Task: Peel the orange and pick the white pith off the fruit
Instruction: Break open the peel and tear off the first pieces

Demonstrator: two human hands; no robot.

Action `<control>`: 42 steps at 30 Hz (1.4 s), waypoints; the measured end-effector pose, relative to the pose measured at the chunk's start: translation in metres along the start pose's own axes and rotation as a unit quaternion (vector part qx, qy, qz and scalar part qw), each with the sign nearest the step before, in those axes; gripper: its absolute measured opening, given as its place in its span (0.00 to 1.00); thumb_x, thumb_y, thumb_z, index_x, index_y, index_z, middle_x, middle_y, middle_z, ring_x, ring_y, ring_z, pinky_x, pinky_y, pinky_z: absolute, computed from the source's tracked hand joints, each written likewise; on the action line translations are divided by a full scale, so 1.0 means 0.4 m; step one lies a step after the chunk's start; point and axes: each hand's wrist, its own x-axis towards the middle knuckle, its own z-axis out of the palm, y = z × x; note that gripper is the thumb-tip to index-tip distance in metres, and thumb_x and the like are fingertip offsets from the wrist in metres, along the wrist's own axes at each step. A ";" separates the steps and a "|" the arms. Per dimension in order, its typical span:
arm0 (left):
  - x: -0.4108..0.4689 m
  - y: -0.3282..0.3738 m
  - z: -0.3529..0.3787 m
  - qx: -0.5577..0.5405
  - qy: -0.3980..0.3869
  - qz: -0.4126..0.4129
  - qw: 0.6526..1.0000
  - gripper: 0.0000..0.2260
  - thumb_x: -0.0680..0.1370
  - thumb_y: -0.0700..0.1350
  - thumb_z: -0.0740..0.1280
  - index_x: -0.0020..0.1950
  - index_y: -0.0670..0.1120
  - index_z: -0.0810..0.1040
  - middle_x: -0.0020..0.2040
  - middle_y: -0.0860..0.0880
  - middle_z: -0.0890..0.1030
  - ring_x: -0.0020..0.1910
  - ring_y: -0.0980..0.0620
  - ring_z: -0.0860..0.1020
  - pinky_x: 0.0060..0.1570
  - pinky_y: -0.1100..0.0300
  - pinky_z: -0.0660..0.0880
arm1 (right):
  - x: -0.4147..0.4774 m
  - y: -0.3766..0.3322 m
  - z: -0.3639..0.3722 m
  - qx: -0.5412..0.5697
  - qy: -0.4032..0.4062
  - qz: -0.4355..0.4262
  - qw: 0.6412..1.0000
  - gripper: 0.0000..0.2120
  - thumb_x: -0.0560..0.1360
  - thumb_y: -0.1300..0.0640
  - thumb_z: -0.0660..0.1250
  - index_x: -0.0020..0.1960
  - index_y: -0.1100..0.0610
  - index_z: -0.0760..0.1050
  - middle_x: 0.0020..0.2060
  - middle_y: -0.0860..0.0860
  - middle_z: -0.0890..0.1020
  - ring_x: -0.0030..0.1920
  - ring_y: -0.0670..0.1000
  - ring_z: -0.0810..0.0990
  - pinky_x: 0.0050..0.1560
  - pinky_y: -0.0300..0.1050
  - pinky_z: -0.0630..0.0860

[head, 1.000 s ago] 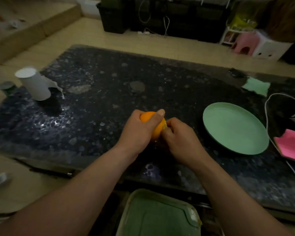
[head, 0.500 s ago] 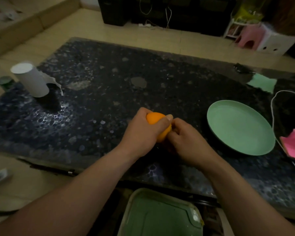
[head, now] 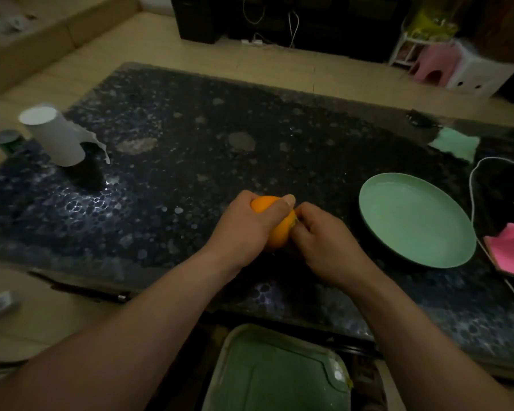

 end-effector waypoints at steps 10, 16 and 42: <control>0.021 0.020 -0.060 -0.091 -0.089 -0.067 0.990 0.26 0.78 0.62 0.72 0.63 0.42 0.80 0.55 0.38 0.86 0.44 0.46 0.86 0.36 0.55 0.81 | 0.016 -0.027 -0.026 0.039 -0.085 -0.025 0.995 0.06 0.81 0.53 0.65 0.46 0.51 0.77 0.35 0.48 0.85 0.33 0.43 0.81 0.33 0.40 0.75; 0.025 0.028 -0.084 -0.108 -0.111 -0.103 0.983 0.22 0.79 0.63 0.70 0.60 0.46 0.82 0.46 0.45 0.87 0.40 0.49 0.86 0.37 0.55 0.80 | 0.011 -0.032 -0.031 0.053 -0.123 -0.010 0.991 0.10 0.86 0.51 0.62 0.50 0.53 0.77 0.39 0.51 0.86 0.36 0.49 0.83 0.38 0.47 0.79; 0.064 0.014 -0.103 -0.341 -0.100 -0.158 0.921 0.30 0.79 0.63 0.68 0.72 0.43 0.77 0.57 0.35 0.85 0.45 0.37 0.86 0.32 0.55 0.82 | 0.058 0.044 0.055 -0.050 -0.012 0.054 0.997 0.13 0.86 0.55 0.60 0.60 0.51 0.83 0.46 0.49 0.86 0.46 0.50 0.84 0.51 0.49 0.81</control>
